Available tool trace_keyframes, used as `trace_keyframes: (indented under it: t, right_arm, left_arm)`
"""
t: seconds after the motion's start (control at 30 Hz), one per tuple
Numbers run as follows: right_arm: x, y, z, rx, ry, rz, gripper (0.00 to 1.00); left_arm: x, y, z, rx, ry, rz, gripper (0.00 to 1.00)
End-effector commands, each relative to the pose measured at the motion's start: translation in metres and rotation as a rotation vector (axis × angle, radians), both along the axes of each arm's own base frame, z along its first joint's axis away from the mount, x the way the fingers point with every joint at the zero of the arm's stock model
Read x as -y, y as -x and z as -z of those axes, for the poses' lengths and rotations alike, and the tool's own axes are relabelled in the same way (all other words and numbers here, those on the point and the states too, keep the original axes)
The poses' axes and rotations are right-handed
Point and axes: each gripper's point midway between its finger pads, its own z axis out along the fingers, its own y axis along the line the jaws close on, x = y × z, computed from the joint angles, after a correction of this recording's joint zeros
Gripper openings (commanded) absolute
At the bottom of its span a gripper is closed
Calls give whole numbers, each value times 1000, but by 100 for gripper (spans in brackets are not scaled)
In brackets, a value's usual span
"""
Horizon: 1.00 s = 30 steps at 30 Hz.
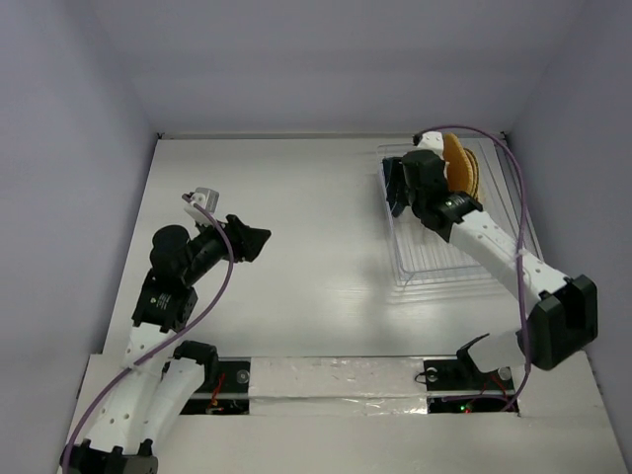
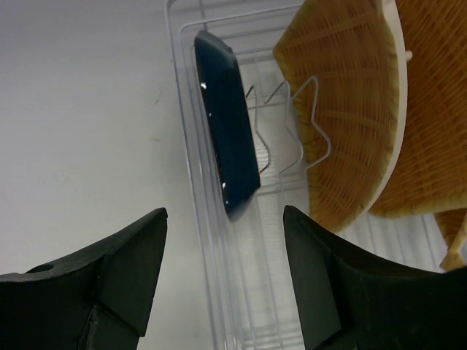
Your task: Unload the plates from the dish rack
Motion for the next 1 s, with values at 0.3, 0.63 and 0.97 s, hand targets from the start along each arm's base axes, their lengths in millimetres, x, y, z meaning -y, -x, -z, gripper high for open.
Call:
trace_keyframes:
  t: [0.3, 0.63, 0.97]
  right_arm:
    - [12, -66, 1, -40, 318, 126, 67]
    - [8, -101, 38, -135, 491, 139, 47]
    - [15, -109, 41, -151, 581, 185, 36]
  left_arm:
    - [4, 4, -33, 101, 19, 29, 63]
    - [3, 4, -34, 103, 15, 20, 63]
    - [8, 6, -34, 101, 15, 35, 62]
